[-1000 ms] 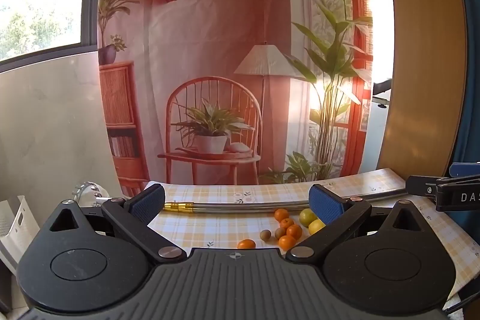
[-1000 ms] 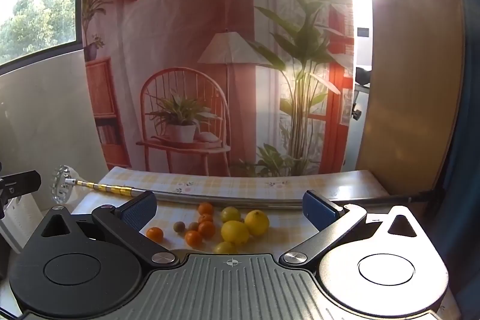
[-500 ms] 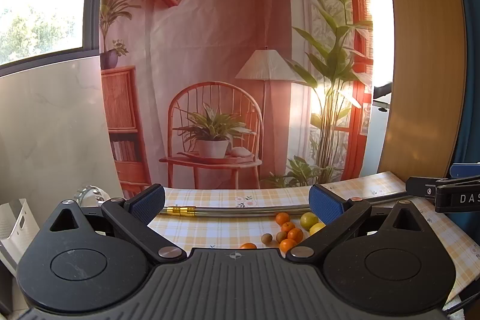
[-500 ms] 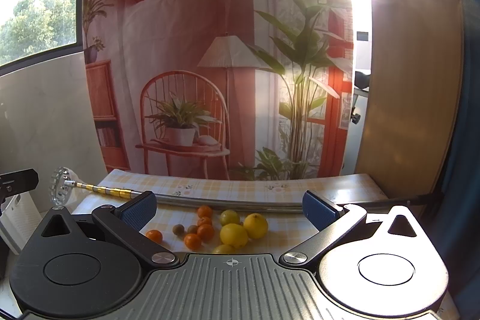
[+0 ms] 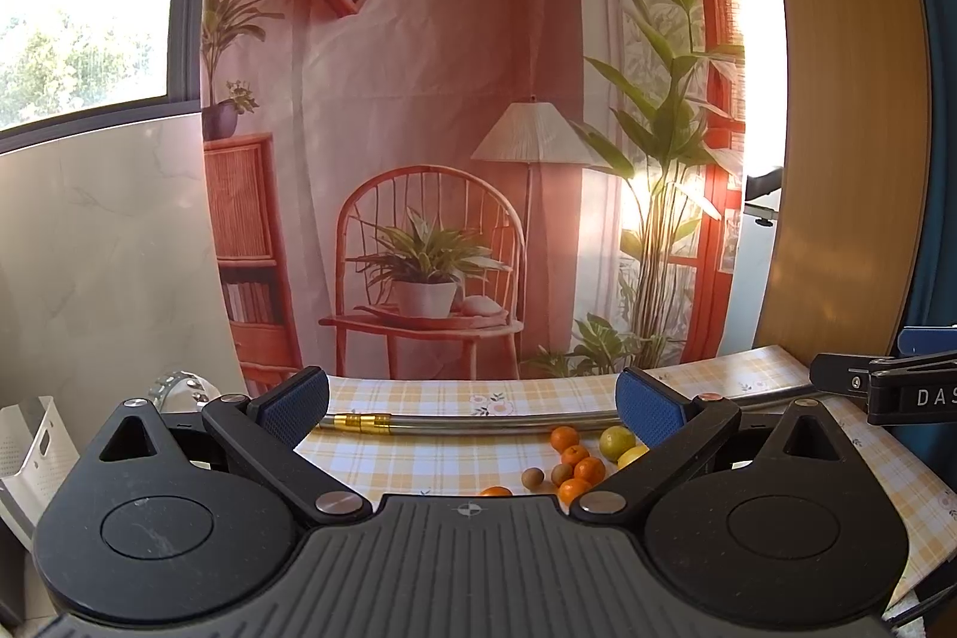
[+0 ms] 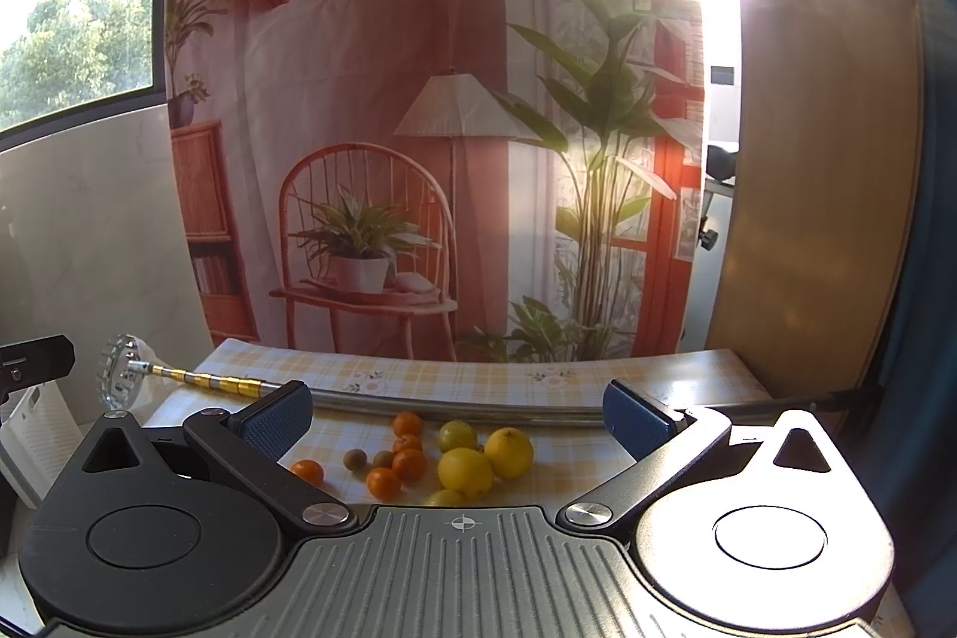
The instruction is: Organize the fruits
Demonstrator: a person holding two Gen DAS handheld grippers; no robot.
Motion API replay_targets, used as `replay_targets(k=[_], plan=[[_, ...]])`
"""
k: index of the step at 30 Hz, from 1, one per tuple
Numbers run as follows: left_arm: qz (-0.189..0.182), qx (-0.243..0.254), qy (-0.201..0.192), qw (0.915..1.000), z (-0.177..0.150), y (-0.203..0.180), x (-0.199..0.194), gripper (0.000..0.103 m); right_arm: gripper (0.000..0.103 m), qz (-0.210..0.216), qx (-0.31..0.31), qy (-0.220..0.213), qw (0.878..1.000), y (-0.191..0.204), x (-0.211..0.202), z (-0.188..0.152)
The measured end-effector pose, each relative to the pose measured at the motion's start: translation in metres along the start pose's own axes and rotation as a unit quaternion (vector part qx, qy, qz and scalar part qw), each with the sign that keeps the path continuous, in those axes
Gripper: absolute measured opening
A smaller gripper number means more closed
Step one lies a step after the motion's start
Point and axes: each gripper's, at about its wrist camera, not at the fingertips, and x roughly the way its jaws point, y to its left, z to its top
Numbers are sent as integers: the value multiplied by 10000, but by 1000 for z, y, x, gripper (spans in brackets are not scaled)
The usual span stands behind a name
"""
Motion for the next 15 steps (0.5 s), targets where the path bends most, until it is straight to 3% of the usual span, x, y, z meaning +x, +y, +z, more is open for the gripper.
replay_targets(k=[15], plan=[[2,-10,-7,10000,1,0,-1,103,103,-4,-3,-1,10000,0,0,0]])
